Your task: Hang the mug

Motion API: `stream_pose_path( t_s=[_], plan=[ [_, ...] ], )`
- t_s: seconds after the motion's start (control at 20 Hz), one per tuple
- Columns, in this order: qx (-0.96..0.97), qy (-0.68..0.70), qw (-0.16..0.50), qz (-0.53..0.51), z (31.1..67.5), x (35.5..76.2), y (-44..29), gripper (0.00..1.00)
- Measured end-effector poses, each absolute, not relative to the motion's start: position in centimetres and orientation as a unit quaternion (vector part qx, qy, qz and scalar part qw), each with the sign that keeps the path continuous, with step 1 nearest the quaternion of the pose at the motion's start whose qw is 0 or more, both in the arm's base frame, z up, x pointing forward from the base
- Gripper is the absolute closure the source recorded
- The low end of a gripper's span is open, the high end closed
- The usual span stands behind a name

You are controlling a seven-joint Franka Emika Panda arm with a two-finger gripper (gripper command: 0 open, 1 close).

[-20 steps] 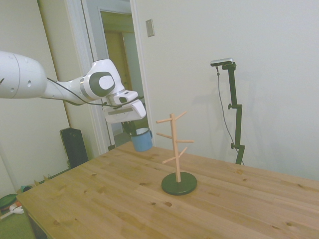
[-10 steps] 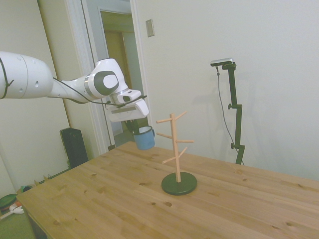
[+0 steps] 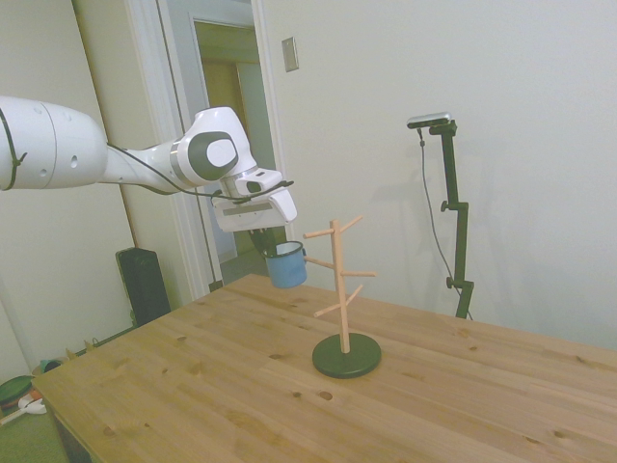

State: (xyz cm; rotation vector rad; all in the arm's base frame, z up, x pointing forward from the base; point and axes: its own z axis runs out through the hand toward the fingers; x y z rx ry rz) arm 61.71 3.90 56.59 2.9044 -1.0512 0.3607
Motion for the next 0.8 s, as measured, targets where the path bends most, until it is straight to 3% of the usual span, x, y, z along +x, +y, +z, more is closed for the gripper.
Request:
stream_pose_path(
  t_s=[0.8],
  plan=[
    [0.931,-0.348,0.005,0.109,56.8,60.5,1.4,1.00]
  ],
)
